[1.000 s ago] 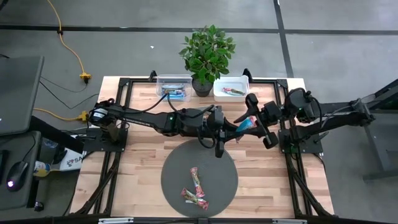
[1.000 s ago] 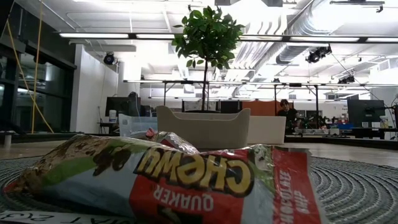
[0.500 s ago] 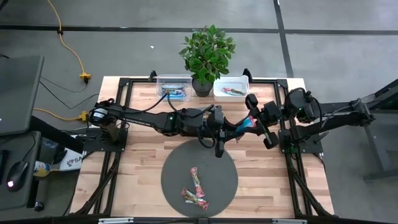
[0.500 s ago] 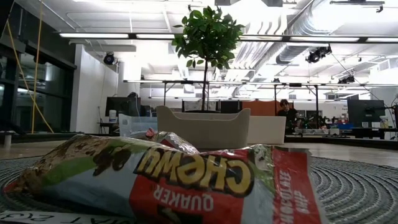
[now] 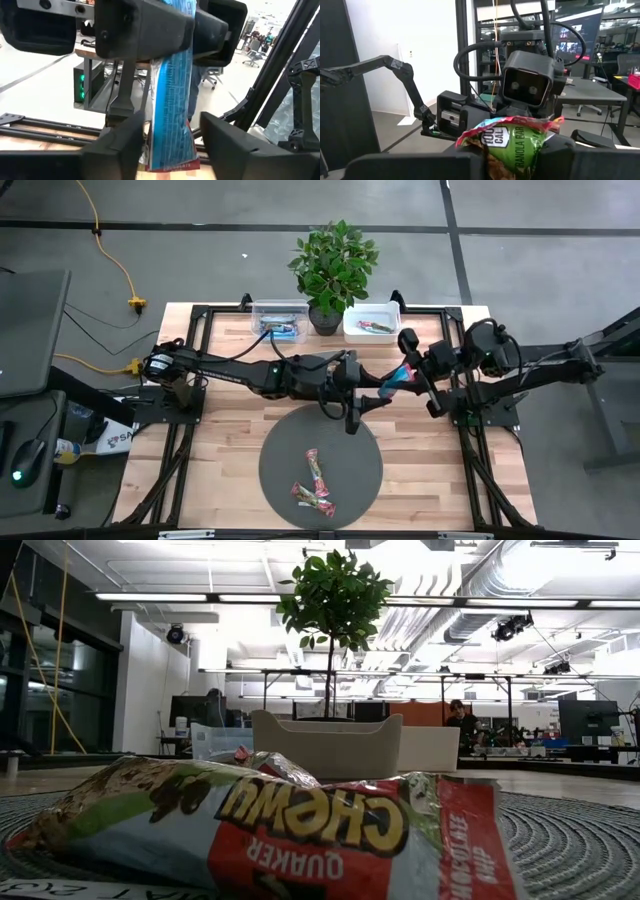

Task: Pick and place Granola Bars by type
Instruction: Put the red granola bar into the white bin

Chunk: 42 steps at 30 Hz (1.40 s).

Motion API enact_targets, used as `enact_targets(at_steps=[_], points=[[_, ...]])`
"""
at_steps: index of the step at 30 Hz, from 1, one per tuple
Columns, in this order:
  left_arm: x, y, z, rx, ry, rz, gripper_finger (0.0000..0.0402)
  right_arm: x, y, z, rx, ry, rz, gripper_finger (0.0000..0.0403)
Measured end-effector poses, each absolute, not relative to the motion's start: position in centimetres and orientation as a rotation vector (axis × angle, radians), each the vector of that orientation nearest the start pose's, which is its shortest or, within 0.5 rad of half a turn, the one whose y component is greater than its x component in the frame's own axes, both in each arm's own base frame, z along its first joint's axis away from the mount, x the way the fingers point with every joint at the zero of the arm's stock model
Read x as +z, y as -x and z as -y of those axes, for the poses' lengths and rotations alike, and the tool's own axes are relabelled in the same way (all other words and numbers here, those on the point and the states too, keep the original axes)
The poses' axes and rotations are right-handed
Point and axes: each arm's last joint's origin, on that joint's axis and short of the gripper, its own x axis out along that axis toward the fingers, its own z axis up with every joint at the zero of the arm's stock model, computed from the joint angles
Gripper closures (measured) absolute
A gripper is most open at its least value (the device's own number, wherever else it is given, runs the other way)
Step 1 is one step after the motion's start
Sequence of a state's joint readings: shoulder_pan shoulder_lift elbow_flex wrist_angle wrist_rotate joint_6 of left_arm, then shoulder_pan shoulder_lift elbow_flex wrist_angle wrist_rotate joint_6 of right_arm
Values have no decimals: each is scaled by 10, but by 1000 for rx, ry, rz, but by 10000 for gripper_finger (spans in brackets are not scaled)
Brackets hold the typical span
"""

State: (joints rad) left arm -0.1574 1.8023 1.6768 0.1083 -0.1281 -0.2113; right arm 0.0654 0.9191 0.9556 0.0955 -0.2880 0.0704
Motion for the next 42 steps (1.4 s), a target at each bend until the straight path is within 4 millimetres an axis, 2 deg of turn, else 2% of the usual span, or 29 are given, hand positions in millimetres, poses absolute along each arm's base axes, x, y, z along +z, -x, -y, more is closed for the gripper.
enact_targets(at_steps=[5, 8, 14, 18, 22, 28, 33, 36, 39, 42], points=[[385, -423, 62, 21, 203, -43, 154, 397, -193, -20, 332, -55, 129, 360], [379, -422, 61, 74, 193, -95, 131, 398, -190, -19, 288, -41, 138, 361], [360, -416, 63, 301, 113, -273, 126, 399, -183, -15, 168, -17, 126, 362], [353, -402, 66, 415, 112, -396, 131, 395, -179, -12, 77, -15, 75, 363], [354, -376, 65, 477, 182, -536, 139, 390, -179, -11, 43, 0, 24, 363], [360, -327, 70, 586, 194, -724, 166, 388, -180, -11, 32, 0, 11, 365], [378, -290, 86, 681, 135, -624, 199, 388, -180, -10, 7, 0, 9, 365], [380, -265, 95, 727, 114, -546, 221, 388, -180, -10, 6, 0, 3, 363], [370, -239, 97, 743, 134, -505, 239, 386, -180, -10, 3, 0, -10, 366], [351, -212, 90, 761, 218, -475, 251, 385, -180, -9, -12, 0, -28, 368]])
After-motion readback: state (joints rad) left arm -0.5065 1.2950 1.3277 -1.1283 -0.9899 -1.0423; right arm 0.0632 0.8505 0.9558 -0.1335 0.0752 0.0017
